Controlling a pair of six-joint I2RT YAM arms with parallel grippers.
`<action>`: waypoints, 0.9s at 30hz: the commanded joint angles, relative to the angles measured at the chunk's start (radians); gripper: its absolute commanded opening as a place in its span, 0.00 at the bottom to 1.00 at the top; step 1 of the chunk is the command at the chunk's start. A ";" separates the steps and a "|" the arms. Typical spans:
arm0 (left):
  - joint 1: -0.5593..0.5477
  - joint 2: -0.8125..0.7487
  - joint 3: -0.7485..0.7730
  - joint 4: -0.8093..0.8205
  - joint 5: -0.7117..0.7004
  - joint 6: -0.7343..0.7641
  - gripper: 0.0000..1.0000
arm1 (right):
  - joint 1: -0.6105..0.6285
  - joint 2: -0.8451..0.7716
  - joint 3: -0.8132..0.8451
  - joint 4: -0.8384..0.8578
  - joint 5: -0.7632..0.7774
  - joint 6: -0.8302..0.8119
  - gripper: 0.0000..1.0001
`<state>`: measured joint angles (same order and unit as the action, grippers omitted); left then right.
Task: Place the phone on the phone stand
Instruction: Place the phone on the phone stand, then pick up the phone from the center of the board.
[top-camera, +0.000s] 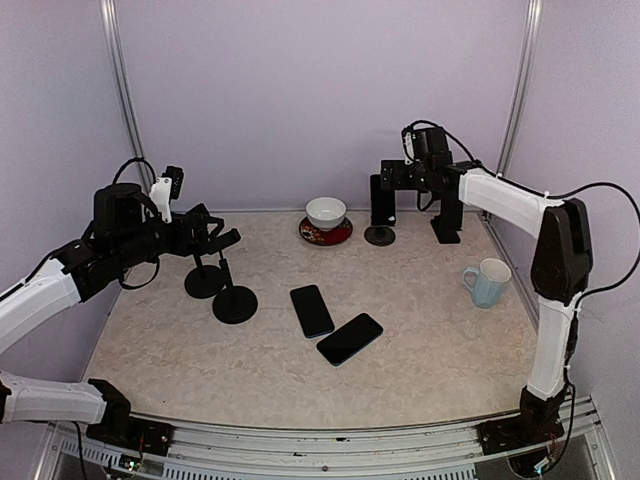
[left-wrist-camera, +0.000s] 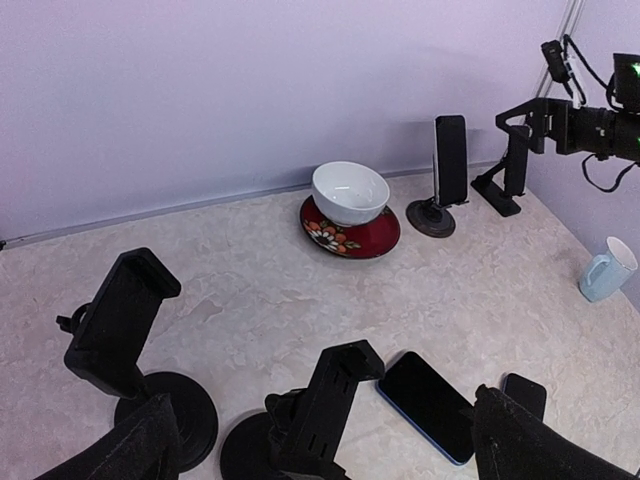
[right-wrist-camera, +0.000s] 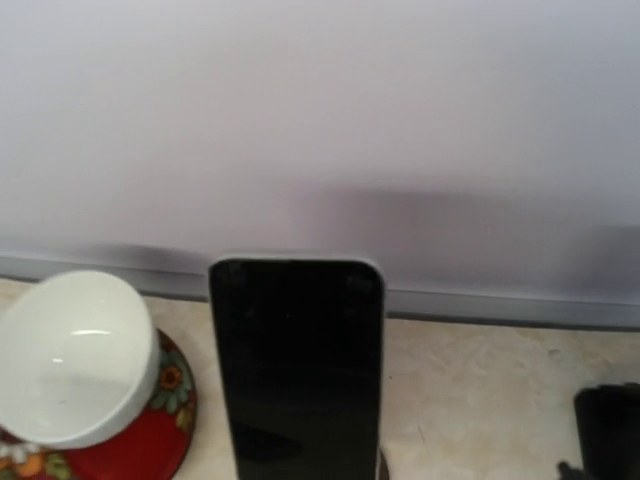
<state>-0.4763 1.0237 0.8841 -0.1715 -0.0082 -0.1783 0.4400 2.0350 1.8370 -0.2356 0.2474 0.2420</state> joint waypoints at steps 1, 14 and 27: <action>0.011 -0.002 -0.014 0.023 -0.011 -0.003 0.99 | 0.024 -0.121 -0.063 -0.090 -0.043 0.081 1.00; 0.010 0.040 -0.020 0.027 -0.028 0.003 0.99 | 0.229 -0.482 -0.317 -0.169 -0.164 0.186 1.00; 0.011 0.012 -0.038 0.061 -0.021 0.020 0.99 | 0.468 -0.671 -0.321 -0.094 -0.273 0.299 1.00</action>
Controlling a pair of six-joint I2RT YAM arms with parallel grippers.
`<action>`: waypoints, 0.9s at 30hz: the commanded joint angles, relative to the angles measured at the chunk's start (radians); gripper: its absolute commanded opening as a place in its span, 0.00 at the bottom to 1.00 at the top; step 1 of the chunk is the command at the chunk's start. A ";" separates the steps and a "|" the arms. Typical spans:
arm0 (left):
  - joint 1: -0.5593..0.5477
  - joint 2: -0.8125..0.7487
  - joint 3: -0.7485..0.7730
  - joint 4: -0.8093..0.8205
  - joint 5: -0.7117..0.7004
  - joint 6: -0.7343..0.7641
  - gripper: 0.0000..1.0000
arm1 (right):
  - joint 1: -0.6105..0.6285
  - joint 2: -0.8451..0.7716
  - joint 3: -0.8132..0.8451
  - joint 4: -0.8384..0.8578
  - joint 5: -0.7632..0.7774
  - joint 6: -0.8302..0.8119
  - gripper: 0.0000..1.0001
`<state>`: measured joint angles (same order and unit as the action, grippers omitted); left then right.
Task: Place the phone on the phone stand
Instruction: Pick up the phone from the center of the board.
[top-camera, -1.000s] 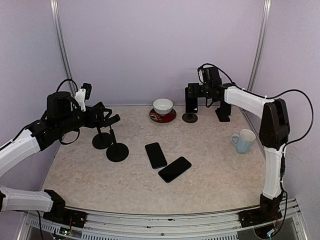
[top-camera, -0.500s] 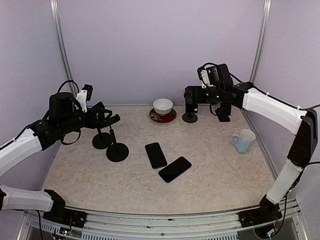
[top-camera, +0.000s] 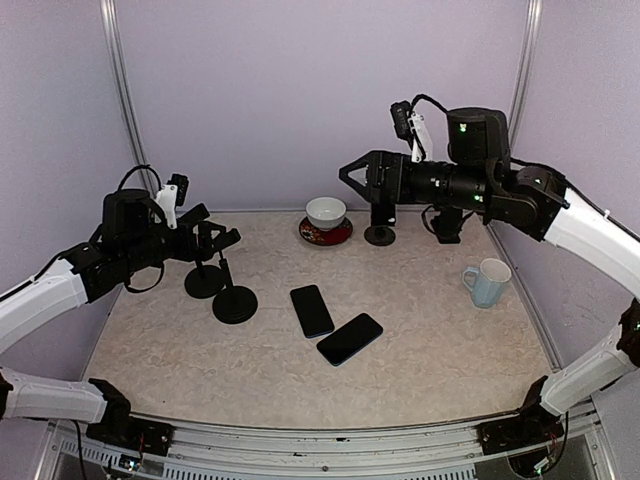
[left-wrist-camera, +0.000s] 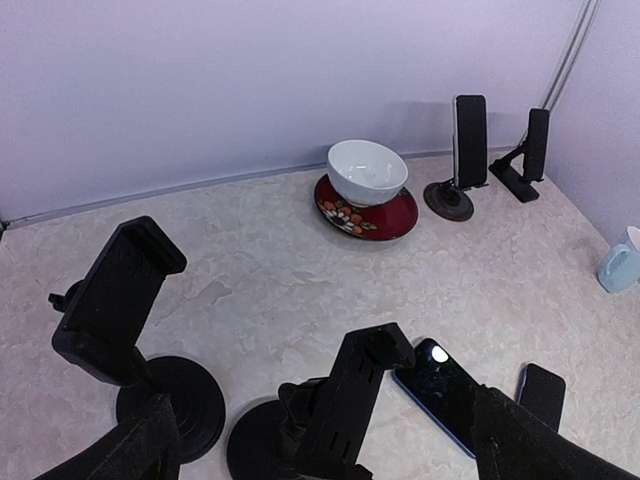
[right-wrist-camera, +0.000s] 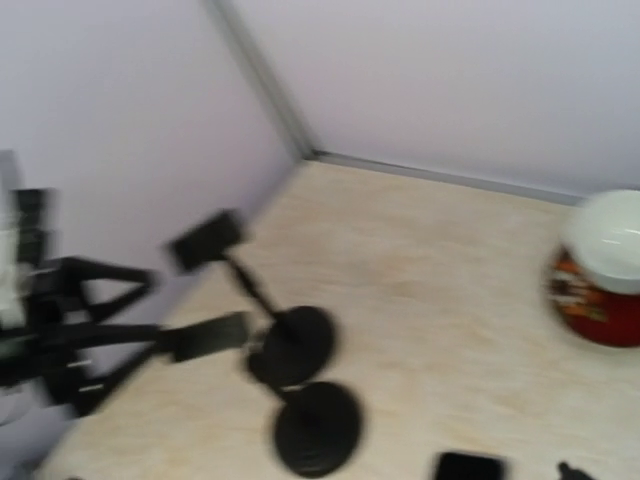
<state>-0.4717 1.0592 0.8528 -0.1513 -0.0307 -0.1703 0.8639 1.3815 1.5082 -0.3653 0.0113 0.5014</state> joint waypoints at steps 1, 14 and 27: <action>0.007 -0.026 -0.009 0.042 0.003 0.012 0.99 | 0.055 -0.018 0.013 0.039 -0.042 0.038 1.00; 0.003 -0.047 -0.015 0.044 -0.009 0.012 0.99 | 0.073 -0.074 -0.024 0.098 -0.054 0.043 1.00; -0.046 -0.071 0.031 0.008 -0.047 0.002 0.99 | 0.094 -0.135 -0.274 0.178 0.267 -0.029 1.00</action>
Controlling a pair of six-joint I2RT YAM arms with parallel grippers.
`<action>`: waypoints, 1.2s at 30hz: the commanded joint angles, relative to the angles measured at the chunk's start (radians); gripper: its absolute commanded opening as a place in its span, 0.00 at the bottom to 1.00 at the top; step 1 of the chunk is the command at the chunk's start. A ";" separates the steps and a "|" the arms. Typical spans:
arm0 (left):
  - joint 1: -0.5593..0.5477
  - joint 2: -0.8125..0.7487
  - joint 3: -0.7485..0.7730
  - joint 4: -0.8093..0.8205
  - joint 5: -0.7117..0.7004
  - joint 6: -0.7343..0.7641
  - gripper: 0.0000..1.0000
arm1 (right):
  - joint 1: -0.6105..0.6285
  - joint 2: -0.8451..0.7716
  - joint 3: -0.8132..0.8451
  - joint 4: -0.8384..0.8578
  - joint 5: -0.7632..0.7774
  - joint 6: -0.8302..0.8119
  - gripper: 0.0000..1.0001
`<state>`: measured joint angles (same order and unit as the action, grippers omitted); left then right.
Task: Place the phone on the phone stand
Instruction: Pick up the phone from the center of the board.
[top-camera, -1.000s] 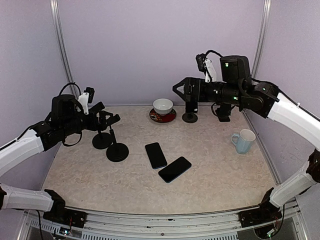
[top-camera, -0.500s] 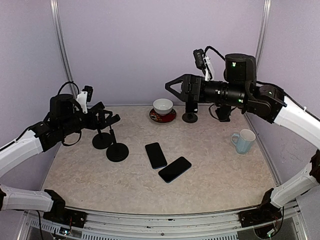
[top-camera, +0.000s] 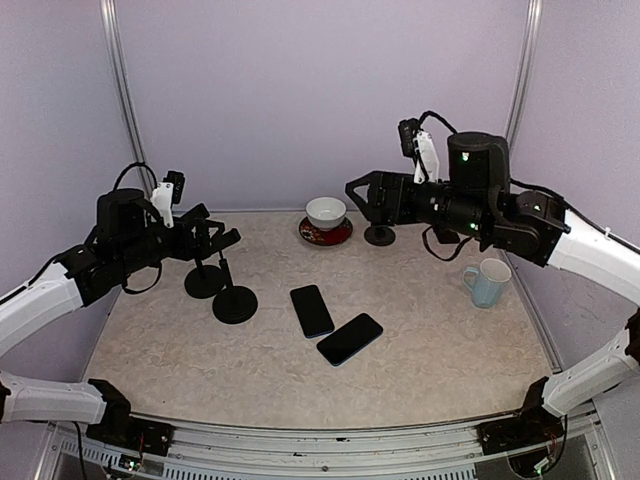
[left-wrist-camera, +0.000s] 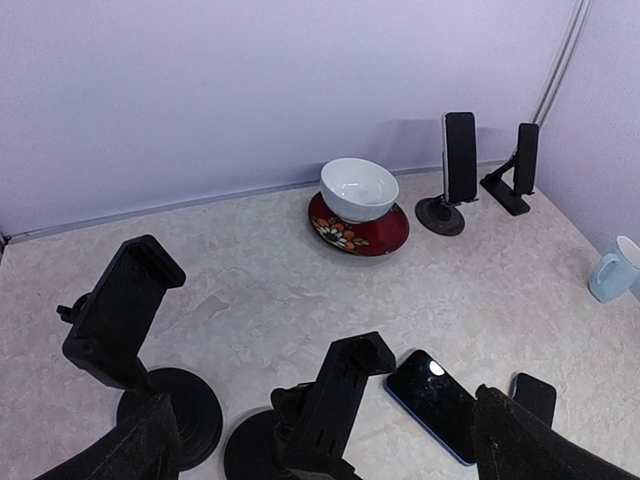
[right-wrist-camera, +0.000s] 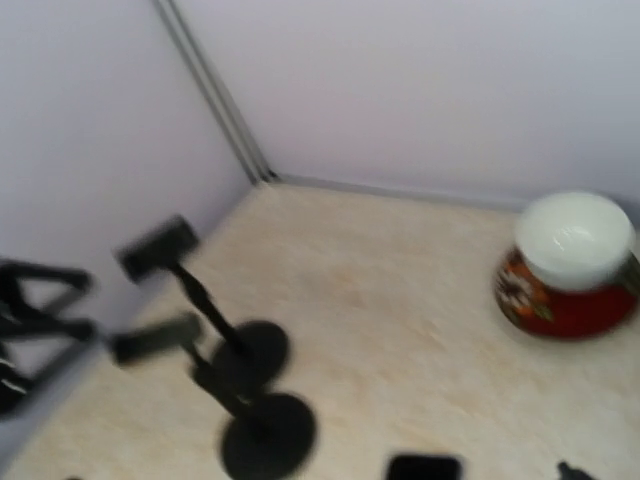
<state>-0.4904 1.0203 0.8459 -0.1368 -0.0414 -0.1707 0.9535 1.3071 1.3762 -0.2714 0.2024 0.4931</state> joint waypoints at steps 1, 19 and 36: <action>-0.038 -0.039 0.040 -0.009 -0.048 0.001 0.99 | -0.004 -0.086 -0.196 0.132 0.073 -0.024 1.00; -0.400 0.118 0.182 -0.232 -0.452 -0.268 0.99 | -0.063 -0.011 -0.252 0.049 0.197 -0.137 1.00; -0.552 0.416 0.255 -0.228 -0.543 -0.560 0.99 | -0.143 -0.033 -0.279 0.071 0.154 -0.146 1.00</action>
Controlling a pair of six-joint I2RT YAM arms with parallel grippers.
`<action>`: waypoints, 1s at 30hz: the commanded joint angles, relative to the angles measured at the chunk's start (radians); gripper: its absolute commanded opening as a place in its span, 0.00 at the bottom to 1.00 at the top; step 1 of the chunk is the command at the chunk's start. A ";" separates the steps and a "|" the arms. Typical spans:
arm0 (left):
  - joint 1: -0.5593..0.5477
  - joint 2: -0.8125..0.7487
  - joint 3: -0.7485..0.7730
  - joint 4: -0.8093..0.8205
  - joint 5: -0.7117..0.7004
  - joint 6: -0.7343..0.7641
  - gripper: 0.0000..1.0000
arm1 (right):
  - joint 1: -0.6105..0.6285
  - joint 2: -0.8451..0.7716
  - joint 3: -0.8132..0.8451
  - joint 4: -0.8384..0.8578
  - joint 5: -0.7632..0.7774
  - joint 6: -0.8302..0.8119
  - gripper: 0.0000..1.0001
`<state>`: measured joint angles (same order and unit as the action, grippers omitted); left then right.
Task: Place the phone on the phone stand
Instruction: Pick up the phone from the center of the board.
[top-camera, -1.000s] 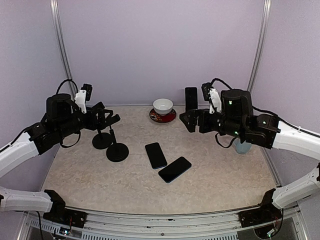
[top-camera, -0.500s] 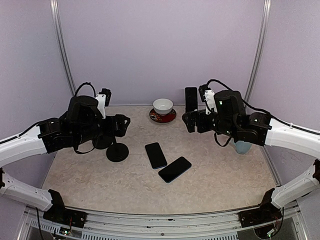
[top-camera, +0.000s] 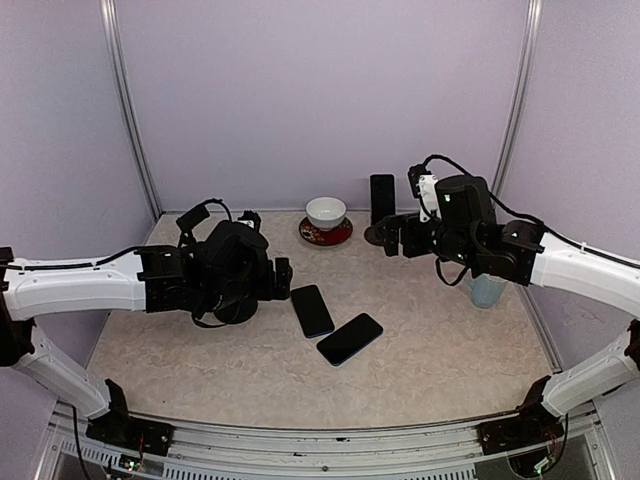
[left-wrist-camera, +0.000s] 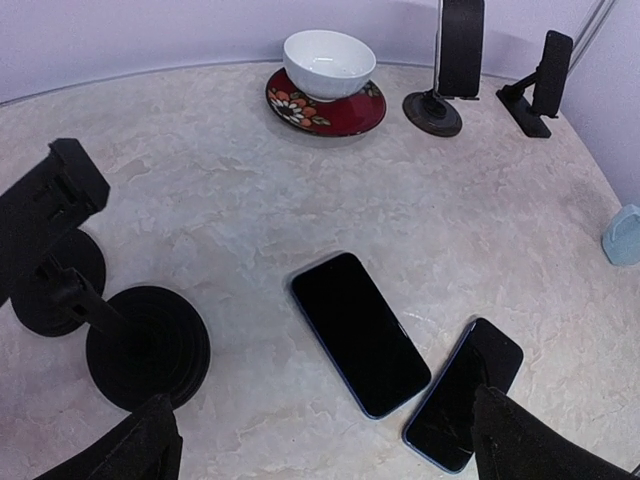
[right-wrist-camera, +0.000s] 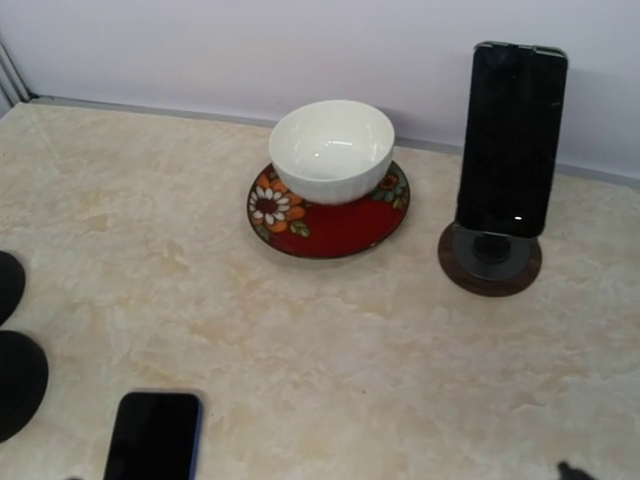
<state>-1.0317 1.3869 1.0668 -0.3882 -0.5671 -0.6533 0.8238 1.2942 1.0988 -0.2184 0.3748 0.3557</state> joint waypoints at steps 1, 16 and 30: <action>-0.011 0.076 0.039 0.029 -0.013 -0.088 0.99 | -0.015 -0.021 -0.002 0.020 -0.023 -0.008 1.00; -0.016 0.390 0.188 0.023 0.047 -0.197 0.99 | -0.031 -0.054 -0.028 0.032 -0.039 -0.010 1.00; -0.015 0.501 0.222 0.027 0.008 -0.267 0.99 | -0.037 -0.087 -0.064 0.050 -0.046 -0.007 1.00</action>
<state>-1.0405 1.8645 1.2522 -0.3595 -0.5247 -0.8970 0.8005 1.2320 1.0492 -0.1894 0.3347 0.3553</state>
